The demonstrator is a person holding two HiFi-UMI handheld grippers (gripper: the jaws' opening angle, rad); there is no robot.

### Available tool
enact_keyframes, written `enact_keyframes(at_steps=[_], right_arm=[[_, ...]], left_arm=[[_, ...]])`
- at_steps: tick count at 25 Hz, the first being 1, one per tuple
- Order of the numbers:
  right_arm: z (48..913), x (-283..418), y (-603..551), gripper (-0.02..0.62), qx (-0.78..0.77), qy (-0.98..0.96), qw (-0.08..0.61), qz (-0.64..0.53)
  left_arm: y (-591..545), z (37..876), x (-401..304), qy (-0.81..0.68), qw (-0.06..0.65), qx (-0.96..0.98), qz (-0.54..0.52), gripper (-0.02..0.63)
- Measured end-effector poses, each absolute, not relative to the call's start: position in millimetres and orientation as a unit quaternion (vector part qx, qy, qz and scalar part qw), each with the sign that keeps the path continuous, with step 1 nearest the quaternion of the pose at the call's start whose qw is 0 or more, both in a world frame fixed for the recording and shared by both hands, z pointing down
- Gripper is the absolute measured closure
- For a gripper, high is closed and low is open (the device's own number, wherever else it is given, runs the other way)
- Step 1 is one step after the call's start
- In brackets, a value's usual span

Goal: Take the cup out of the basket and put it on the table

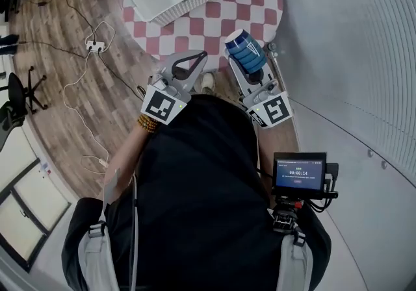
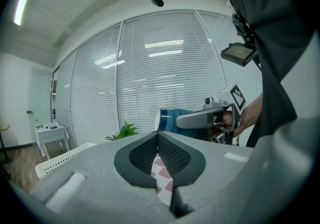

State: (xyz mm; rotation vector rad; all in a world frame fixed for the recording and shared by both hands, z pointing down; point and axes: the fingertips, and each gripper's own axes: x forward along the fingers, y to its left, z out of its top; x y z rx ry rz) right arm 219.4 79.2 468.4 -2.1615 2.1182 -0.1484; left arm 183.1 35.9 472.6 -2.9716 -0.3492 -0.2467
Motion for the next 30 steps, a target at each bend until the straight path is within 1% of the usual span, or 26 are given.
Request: enact_keyframes(at_steps=[14,19,23,30], right_arm=[[469,207,72,0.554,-0.688,0.723,0.044,-0.045],[472,202,70,0.554,-0.681,0.73,0.04,-0.047],[474,200,67,0.554,-0.676,0.734,0.037,-0.05],[479,200,68,0.554,-0.678,0.732,0.029,-0.052]], left_arm=[[28,463,182,-0.092,0.078,-0.991,-0.062,0.6],[27,467,180,-0.089,0.07,-0.991,-0.066,0.6],[27,469,178,-0.092,0.079,-0.99,-0.074,0.6],[31,472,179,-0.092,0.052,-0.992,-0.065,0.6]])
